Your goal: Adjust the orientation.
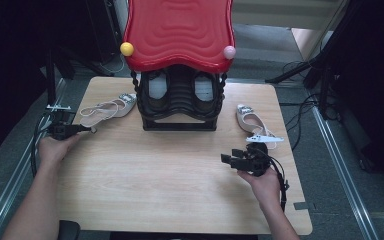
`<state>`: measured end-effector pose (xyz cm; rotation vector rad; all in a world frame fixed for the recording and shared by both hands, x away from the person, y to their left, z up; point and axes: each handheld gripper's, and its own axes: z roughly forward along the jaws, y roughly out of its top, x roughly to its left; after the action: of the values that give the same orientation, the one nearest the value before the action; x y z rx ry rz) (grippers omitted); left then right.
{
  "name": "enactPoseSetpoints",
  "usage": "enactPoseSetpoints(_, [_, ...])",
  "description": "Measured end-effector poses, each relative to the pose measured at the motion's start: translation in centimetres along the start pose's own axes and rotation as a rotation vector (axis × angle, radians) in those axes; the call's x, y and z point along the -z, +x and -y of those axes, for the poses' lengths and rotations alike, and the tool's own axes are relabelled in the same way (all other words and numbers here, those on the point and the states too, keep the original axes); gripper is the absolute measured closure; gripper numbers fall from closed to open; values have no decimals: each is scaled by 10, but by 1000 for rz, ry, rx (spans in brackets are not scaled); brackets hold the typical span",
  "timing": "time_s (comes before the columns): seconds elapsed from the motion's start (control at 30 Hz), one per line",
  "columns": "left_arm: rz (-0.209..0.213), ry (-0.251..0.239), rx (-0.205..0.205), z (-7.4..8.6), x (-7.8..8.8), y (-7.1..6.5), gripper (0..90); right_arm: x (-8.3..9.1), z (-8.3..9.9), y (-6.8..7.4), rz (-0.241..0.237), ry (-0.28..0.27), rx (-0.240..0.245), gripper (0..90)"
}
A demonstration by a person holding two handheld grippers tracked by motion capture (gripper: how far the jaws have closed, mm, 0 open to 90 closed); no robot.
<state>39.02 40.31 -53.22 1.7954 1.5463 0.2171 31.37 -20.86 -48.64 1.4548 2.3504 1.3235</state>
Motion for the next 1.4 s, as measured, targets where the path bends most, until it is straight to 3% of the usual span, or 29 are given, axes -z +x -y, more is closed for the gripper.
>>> enactPoseSetpoints(0.13, [24, -5, 14, 2, 0, -5, 900, -2, -1, 1, -5, 2, 3, 431])
enactPoseSetpoints(0.27, [41, 18, -2, 4, 3, -15, 900, -3, -2, 2, -10, 2, 6, 431])
enactPoseSetpoints(0.6, [48, 15, -9, 3, 3, -38, 899, -7, -5, 5, -19, 5, 21, 431])
enactPoseSetpoints(0.77, [52, 23, -2, 2, 0, -48, 895, -8, -6, 6, -22, 7, 27, 431])
enactPoseSetpoints(0.9, [61, 15, 31, 1, -1, -52, 892, -8, -7, 6, -22, 5, 31, 431])
enactPoseSetpoints(1.17, [56, 16, 68, -3, 7, -48, 766, -7, -7, 6, -21, 3, 28, 432])
enactPoseSetpoints(1.4, [-6, -29, 27, -7, 18, -49, 632, -9, -7, 6, -24, 4, 35, 433])
